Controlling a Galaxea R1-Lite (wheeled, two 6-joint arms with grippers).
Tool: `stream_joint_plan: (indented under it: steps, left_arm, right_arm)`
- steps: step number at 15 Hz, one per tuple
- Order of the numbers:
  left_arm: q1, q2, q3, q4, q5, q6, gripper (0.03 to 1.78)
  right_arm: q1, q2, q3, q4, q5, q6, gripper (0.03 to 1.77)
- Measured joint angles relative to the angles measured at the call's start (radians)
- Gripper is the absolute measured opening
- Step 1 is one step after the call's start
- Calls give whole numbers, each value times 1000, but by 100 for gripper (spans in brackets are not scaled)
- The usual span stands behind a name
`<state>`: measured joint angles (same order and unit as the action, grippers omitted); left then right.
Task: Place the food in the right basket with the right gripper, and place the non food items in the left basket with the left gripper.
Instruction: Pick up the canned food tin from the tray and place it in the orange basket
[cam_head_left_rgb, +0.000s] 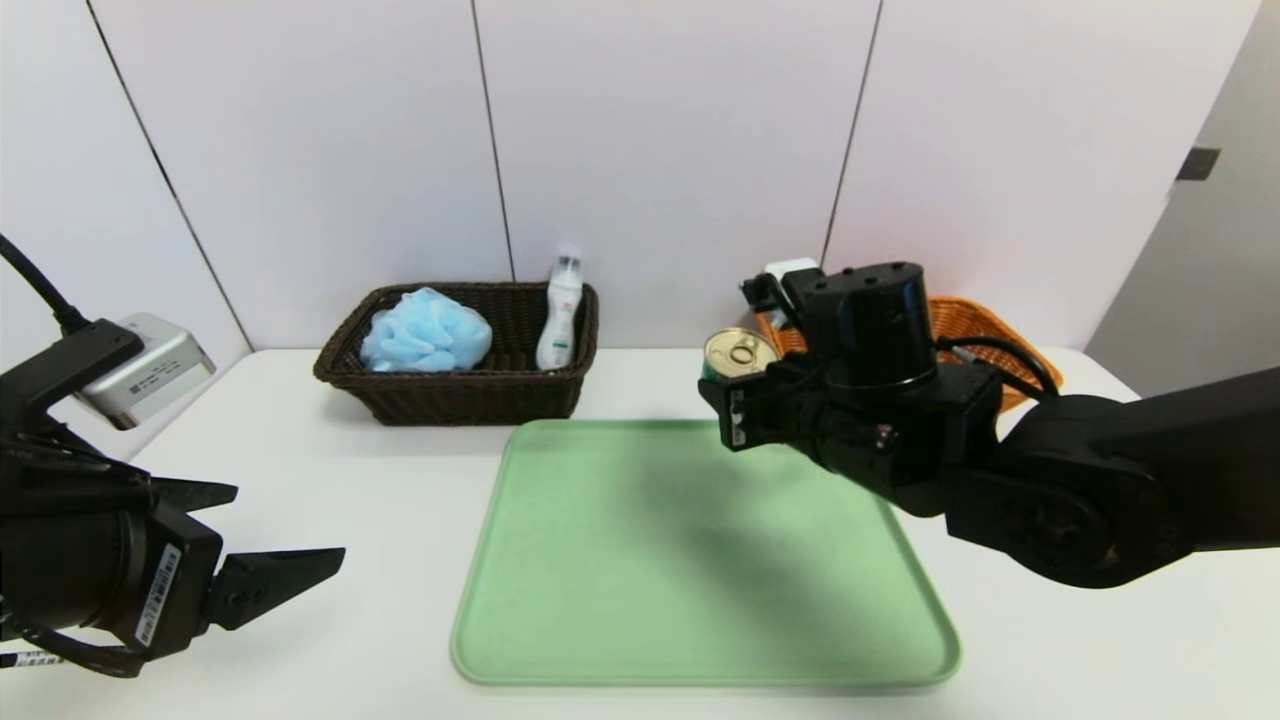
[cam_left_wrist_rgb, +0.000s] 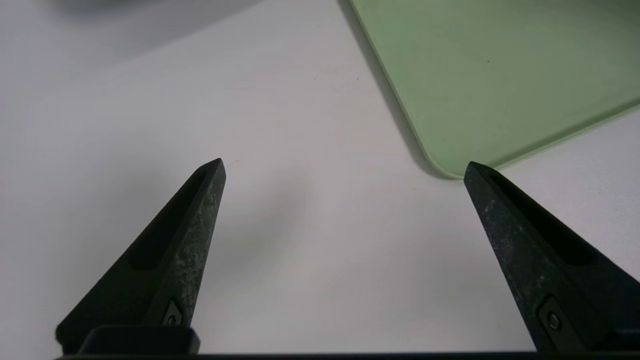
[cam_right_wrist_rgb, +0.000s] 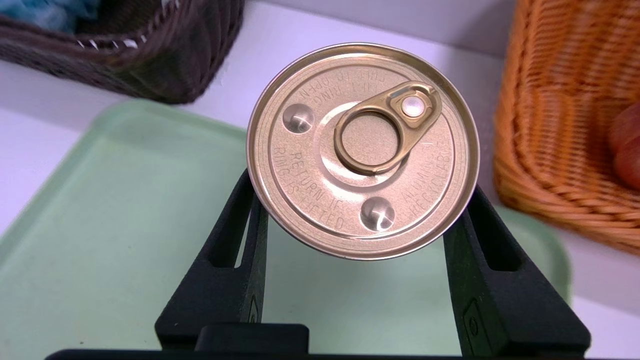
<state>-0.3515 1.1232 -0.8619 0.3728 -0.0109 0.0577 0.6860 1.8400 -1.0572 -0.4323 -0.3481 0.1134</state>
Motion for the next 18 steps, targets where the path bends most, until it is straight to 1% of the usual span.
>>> stream_joint_plan:
  steps: [2, 4, 6, 8, 10, 12, 16, 18]
  left_arm:
    - [0, 0, -3, 0, 0, 0, 169]
    - [-1, 1, -6, 0, 0, 3, 169]
    - [-1, 1, -7, 0, 0, 5, 169]
    - [-1, 1, -7, 0, 0, 5, 169]
    - [0, 0, -7, 0, 2, 5, 169]
    - [0, 0, -6, 0, 2, 5, 169]
    - [0, 0, -6, 0, 3, 4, 169]
    - [0, 0, -5, -1, 3, 1, 169]
  right_arm:
    - [-28, -47, -3, -1, -1, -11, 97]
    - [-73, -76, -17, -1, -3, -14, 97]
    - [-144, -89, -43, 3, 0, -24, 97]
    - [-229, -90, -79, 42, 1, -29, 97]
    - [-324, -74, -120, 77, 17, -30, 97]
    - [-413, -41, -166, 103, 49, -30, 97]
    - [-534, 45, -276, 173, 69, -29, 97]
    - [-582, 93, -339, 256, 78, -23, 97]
